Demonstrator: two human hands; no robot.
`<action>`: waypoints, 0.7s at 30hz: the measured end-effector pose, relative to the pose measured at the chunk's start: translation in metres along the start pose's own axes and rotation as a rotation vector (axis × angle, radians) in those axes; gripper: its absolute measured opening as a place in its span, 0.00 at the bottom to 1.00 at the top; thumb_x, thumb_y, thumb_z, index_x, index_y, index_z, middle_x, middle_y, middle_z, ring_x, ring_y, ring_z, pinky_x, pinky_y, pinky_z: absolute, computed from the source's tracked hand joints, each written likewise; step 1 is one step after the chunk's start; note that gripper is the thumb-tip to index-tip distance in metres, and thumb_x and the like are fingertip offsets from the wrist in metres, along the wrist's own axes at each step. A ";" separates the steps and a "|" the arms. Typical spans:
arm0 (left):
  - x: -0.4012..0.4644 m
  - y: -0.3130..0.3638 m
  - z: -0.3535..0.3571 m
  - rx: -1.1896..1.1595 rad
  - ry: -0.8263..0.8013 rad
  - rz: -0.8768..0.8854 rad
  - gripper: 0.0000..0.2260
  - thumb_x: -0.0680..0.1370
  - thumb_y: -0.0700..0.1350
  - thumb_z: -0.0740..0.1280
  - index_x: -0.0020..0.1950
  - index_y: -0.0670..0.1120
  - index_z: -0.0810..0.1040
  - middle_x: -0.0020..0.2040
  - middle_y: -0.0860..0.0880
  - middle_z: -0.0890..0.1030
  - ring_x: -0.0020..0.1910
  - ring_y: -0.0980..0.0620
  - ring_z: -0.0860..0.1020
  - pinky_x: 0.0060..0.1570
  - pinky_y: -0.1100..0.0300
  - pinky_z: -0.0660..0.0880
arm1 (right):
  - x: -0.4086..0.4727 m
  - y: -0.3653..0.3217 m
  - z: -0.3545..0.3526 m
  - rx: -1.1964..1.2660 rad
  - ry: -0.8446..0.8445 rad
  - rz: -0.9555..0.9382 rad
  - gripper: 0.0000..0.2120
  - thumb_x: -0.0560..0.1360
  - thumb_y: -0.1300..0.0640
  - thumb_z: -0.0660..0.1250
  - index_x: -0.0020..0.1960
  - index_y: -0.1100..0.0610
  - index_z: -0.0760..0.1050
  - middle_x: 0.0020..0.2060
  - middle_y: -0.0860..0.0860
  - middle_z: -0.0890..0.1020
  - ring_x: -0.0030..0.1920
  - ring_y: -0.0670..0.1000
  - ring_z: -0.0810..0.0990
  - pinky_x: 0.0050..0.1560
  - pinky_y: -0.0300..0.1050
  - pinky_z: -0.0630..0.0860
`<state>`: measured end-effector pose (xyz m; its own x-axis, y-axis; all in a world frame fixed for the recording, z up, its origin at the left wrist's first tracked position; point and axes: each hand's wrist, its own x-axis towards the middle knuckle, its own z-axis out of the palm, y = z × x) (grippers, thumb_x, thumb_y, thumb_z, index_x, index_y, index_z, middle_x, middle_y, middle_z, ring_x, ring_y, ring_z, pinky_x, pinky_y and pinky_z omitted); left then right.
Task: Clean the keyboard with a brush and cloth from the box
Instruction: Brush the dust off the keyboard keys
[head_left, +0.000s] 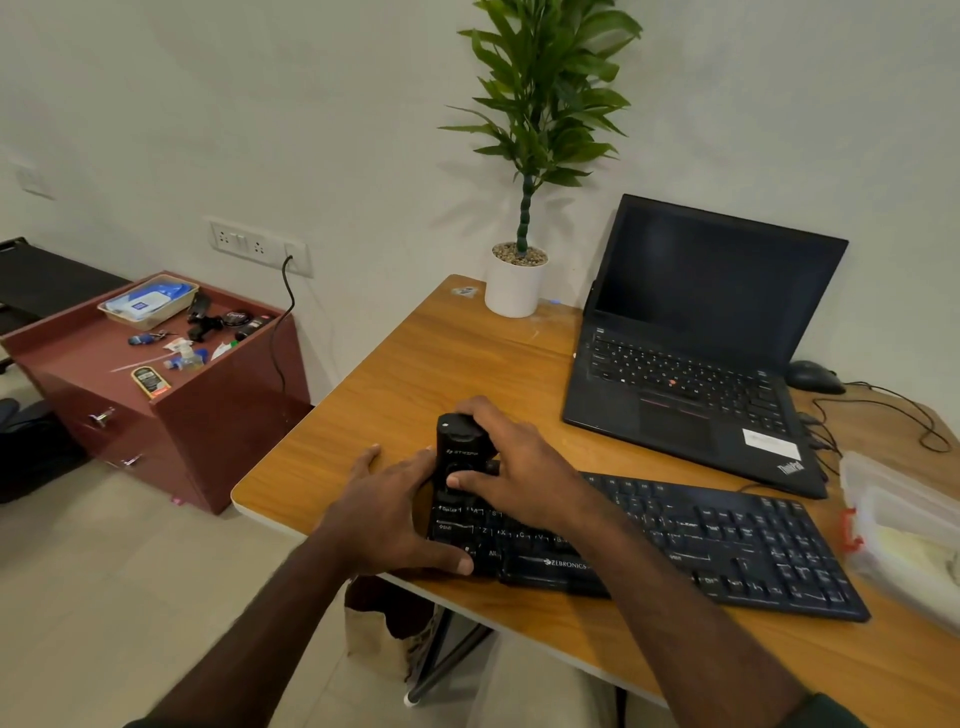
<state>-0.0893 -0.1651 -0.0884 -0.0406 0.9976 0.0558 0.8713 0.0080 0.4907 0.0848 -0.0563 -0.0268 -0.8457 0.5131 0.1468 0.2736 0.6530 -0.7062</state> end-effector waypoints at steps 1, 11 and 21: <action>0.000 -0.001 0.001 0.014 0.000 -0.004 0.53 0.58 0.83 0.62 0.76 0.58 0.58 0.72 0.59 0.72 0.71 0.61 0.68 0.77 0.42 0.41 | -0.002 0.002 -0.004 -0.018 -0.007 -0.001 0.25 0.75 0.56 0.75 0.66 0.42 0.66 0.53 0.46 0.80 0.51 0.46 0.81 0.47 0.49 0.83; 0.000 -0.002 -0.001 0.028 -0.035 -0.047 0.59 0.56 0.84 0.61 0.80 0.58 0.50 0.79 0.56 0.62 0.76 0.61 0.59 0.77 0.44 0.37 | -0.022 0.033 -0.062 -0.066 -0.088 0.170 0.24 0.72 0.49 0.77 0.61 0.38 0.68 0.53 0.50 0.79 0.55 0.53 0.79 0.51 0.61 0.81; 0.000 -0.001 0.001 0.021 -0.025 -0.045 0.57 0.57 0.84 0.62 0.79 0.58 0.51 0.77 0.56 0.66 0.75 0.61 0.61 0.77 0.43 0.38 | -0.010 0.006 -0.011 0.053 0.061 -0.005 0.23 0.75 0.56 0.75 0.64 0.44 0.68 0.52 0.44 0.80 0.50 0.45 0.80 0.42 0.44 0.81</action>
<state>-0.0895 -0.1655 -0.0893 -0.0676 0.9976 0.0125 0.8791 0.0537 0.4736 0.1001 -0.0519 -0.0251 -0.8169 0.5442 0.1912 0.2434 0.6257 -0.7411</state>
